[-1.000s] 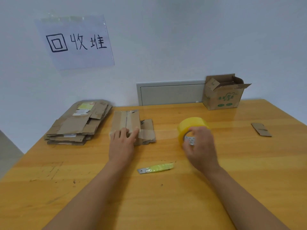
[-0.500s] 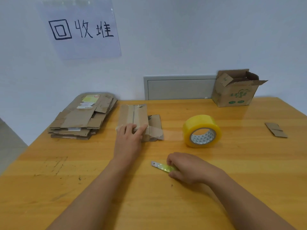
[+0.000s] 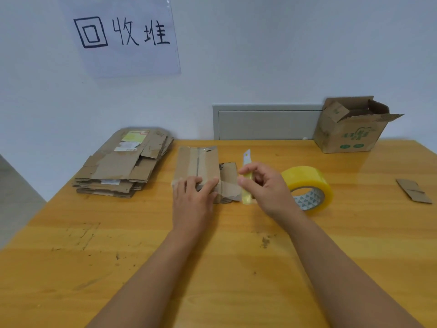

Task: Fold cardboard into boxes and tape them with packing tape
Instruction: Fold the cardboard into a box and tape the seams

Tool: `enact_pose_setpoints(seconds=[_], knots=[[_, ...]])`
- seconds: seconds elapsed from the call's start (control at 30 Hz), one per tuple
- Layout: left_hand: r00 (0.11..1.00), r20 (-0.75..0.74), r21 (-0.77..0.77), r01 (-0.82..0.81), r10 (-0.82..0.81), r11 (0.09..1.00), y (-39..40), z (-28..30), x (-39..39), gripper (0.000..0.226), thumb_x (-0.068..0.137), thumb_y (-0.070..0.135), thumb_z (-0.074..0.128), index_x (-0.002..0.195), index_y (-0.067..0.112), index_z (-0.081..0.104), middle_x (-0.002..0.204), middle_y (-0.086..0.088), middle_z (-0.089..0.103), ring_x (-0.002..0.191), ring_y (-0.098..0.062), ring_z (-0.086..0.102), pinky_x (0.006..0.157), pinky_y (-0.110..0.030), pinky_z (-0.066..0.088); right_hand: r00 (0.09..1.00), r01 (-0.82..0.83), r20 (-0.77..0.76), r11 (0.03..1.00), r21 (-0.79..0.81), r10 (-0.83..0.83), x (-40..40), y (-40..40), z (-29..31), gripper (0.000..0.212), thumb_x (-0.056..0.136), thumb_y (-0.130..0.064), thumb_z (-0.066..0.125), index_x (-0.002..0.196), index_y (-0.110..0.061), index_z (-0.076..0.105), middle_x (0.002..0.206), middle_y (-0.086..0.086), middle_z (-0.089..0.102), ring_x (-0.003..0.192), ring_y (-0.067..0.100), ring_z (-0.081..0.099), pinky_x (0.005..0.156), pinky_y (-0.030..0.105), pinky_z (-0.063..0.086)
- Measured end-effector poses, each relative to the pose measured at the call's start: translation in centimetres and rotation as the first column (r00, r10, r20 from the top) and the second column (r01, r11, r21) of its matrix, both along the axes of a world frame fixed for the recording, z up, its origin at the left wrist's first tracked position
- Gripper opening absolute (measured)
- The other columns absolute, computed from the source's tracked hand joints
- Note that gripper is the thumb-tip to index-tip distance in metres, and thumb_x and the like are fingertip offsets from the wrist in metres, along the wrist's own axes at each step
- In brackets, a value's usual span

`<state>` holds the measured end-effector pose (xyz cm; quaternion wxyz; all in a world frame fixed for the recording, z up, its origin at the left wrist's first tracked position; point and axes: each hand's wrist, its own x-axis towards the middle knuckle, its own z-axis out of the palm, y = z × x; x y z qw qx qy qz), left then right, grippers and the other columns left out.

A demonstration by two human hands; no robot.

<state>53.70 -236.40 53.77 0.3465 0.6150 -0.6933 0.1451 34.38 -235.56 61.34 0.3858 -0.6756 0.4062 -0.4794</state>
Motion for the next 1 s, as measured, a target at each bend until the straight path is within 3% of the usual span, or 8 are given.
enact_pose_setpoints(seconds=[0.07, 0.17, 0.3, 0.43, 0.5, 0.73, 0.9, 1.0], knots=[[1.0, 0.003, 0.002, 0.0, 0.0, 1.0, 0.1, -0.1, 0.0, 0.032, 0.088, 0.026, 0.071, 0.12, 0.028, 0.067, 0.109, -0.011, 0.058, 0.102, -0.034, 0.051, 0.092, -0.049, 0.043, 0.991, 0.024, 0.128, 1.0, 0.008, -0.025, 0.9, -0.2, -0.3, 0.009, 0.095, -0.017, 0.061, 0.1, -0.023, 0.065, 0.063, -0.011, 0.052, 0.063, 0.006, 0.053, 0.061, 0.024, 0.045], [1.0, 0.002, -0.008, 0.005, -0.005, 1.0, 0.1, -0.3, -0.1, 0.029, 0.09, 0.029, 0.064, 0.119, 0.028, 0.064, 0.11, -0.011, 0.057, 0.105, -0.034, 0.05, 0.096, -0.054, 0.042, 0.978, -0.082, 0.199, 0.995, 0.06, 0.068, 1.4, -0.2, -1.1, 0.026, 0.084, -0.021, 0.057, 0.109, -0.029, 0.058, 0.088, -0.012, 0.069, 0.087, 0.009, 0.063, 0.075, 0.024, 0.05], [1.0, -0.009, -0.012, -0.001, 0.001, 1.0, 0.1, -0.4, -0.1, 0.033, 0.091, 0.041, 0.063, 0.122, 0.03, 0.066, 0.111, -0.009, 0.057, 0.105, -0.03, 0.05, 0.098, -0.049, 0.04, 0.993, 0.065, -0.093, 0.991, -0.117, -0.076, 1.7, -0.6, -3.5, 0.034, 0.081, -0.032, 0.076, 0.099, -0.039, 0.048, 0.088, -0.021, 0.058, 0.082, 0.004, 0.054, 0.074, 0.024, 0.047], [1.0, -0.01, 0.0, 0.012, -0.012, 1.0, 0.0, -0.3, 0.1, 0.04, 0.092, 0.053, 0.052, 0.123, 0.03, 0.066, 0.112, -0.008, 0.056, 0.105, -0.027, 0.048, 0.095, -0.045, 0.04, 0.983, 0.057, -0.153, 0.967, -0.248, -0.097, 2.1, -0.4, -5.1, 0.025, 0.087, -0.045, 0.067, 0.098, -0.042, 0.044, 0.082, -0.015, 0.052, 0.076, 0.008, 0.052, 0.067, 0.016, 0.042], [1.0, -0.006, -0.003, 0.011, -0.011, 1.0, 0.1, -0.3, 0.1, 0.038, 0.091, 0.048, 0.056, 0.122, 0.03, 0.066, 0.111, -0.009, 0.056, 0.104, -0.029, 0.049, 0.093, -0.045, 0.041, 0.989, 0.055, -0.119, 0.973, -0.226, -0.083, 2.0, -0.4, -5.4, 0.021, 0.088, -0.049, 0.061, 0.099, -0.043, 0.045, 0.08, -0.014, 0.05, 0.071, 0.007, 0.05, 0.064, 0.013, 0.038], [1.0, -0.007, 0.003, 0.02, -0.02, 1.0, 0.2, -0.3, 0.2, 0.036, 0.091, 0.037, 0.057, 0.125, 0.028, 0.066, 0.113, -0.01, 0.056, 0.106, -0.031, 0.05, 0.096, -0.048, 0.042, 0.996, 0.024, 0.082, 0.999, 0.031, -0.026, 0.9, -0.7, -5.9, 0.016, 0.089, -0.045, 0.059, 0.103, -0.039, 0.052, 0.092, -0.013, 0.056, 0.084, 0.02, 0.054, 0.079, 0.037, 0.048], [1.0, -0.016, -0.002, 0.027, -0.027, 1.0, 0.1, -0.4, 0.3, 0.037, 0.089, 0.032, 0.059, 0.125, 0.028, 0.067, 0.113, -0.01, 0.056, 0.106, -0.031, 0.05, 0.096, -0.049, 0.042, 0.994, -0.049, 0.098, 0.998, 0.047, 0.044, 1.4, -0.2, -6.1, 0.017, 0.092, -0.032, 0.059, 0.106, -0.027, 0.052, 0.086, -0.016, 0.052, 0.079, 0.011, 0.047, 0.071, 0.024, 0.04], [1.0, -0.019, 0.005, 0.021, -0.021, 1.0, 0.1, -0.3, 0.2, 0.038, 0.089, 0.035, 0.057, 0.125, 0.029, 0.066, 0.113, -0.009, 0.056, 0.106, -0.03, 0.049, 0.096, -0.048, 0.042, 0.997, -0.064, 0.05, 0.998, 0.007, 0.064, 1.6, 0.1, -5.9, 0.019, 0.092, -0.037, 0.059, 0.107, -0.027, 0.051, 0.089, 0.006, 0.051, 0.079, 0.034, 0.047, 0.072, 0.033, 0.04]])
